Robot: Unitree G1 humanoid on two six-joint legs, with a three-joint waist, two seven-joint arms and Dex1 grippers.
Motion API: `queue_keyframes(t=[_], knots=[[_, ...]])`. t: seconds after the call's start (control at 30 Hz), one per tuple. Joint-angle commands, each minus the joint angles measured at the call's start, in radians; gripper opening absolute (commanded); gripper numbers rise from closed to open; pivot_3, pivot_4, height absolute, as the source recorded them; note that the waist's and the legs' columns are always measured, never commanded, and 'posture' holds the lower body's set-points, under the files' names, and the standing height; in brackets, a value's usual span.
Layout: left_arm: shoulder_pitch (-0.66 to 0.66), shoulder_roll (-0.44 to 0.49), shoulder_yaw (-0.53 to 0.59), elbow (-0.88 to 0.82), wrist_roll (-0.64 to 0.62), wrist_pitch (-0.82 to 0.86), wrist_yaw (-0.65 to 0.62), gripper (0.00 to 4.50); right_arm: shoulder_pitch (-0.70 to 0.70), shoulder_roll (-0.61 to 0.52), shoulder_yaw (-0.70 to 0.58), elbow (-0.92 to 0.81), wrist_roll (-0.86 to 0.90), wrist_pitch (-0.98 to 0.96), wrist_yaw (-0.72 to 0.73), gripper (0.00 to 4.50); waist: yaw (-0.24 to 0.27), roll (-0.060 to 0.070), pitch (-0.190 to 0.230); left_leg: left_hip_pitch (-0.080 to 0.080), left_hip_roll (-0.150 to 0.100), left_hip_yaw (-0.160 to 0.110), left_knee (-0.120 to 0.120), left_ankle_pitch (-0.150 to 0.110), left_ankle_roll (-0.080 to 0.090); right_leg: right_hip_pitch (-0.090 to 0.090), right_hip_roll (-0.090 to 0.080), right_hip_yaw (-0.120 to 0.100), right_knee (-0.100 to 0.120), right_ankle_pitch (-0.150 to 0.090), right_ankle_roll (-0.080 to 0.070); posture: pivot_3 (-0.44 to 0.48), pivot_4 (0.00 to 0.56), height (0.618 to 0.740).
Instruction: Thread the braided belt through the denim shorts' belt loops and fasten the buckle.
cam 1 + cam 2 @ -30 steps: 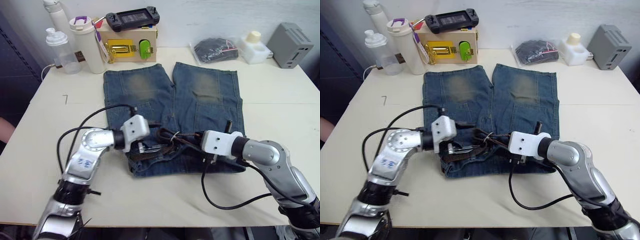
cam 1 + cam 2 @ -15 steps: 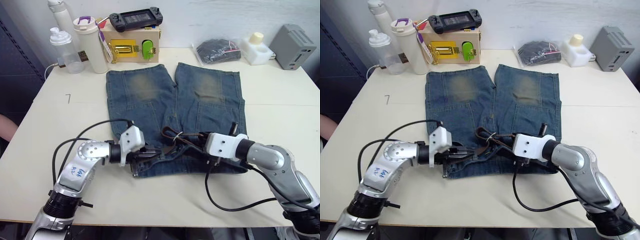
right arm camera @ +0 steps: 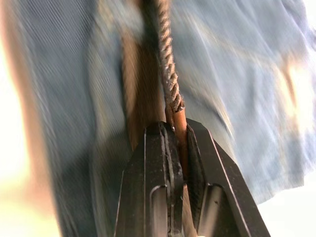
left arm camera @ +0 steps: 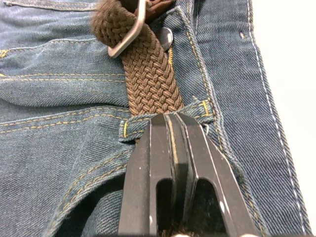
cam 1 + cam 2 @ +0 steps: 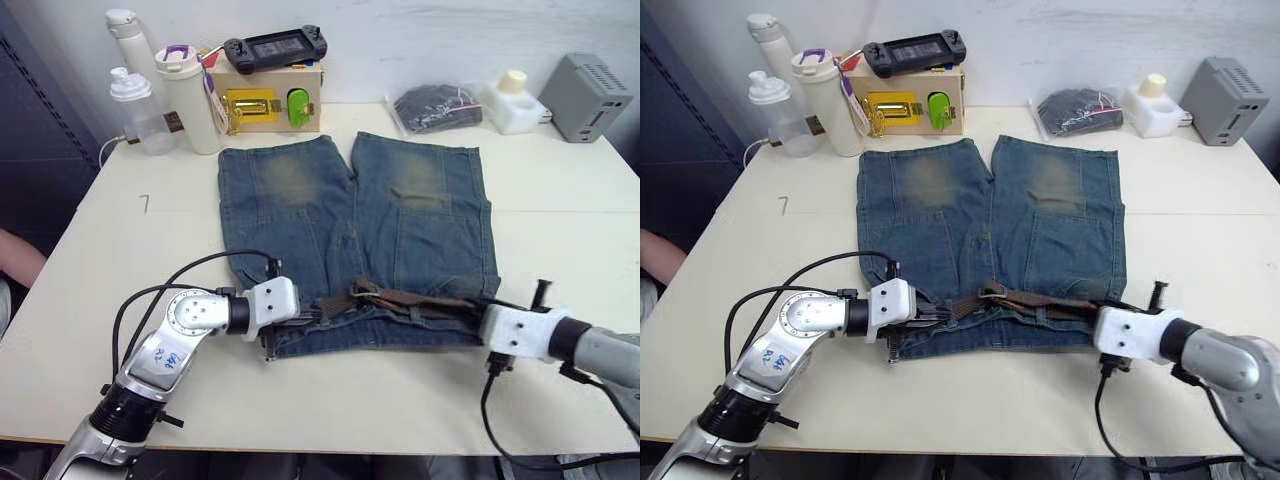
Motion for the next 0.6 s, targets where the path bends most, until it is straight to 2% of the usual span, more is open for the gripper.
queue_keyframes(t=[0.03,0.27,0.6], knots=[[0.05,0.017,-0.038,0.034,0.045,0.016,-0.003,0.09,-0.013,-0.032,-0.106,0.119,-0.029,-0.005,-0.054,0.0,0.002,0.001,-0.001,0.0,0.0,0.0,0.0,0.0,0.0,0.0,0.0,0.0,0.0,0.0,0.0,0.0,0.15,0.645],[0.05,0.024,-0.046,0.033,0.056,0.003,0.015,0.09,-0.013,-0.047,-0.11,0.17,-0.049,-0.029,-0.086,0.0,0.028,0.002,-0.001,0.0,-0.001,-0.001,0.005,-0.001,0.002,0.004,0.0,0.0,-0.002,0.0,0.0,0.0,0.15,0.645],[0.06,0.026,-0.048,0.032,0.064,-0.008,0.025,0.09,0.037,-0.081,-0.117,0.195,-0.126,-0.081,-0.143,0.0,0.034,0.002,-0.002,0.0,-0.002,-0.001,0.007,-0.002,0.004,0.006,0.0,0.001,-0.002,0.0,0.0,0.0,0.15,0.645]])
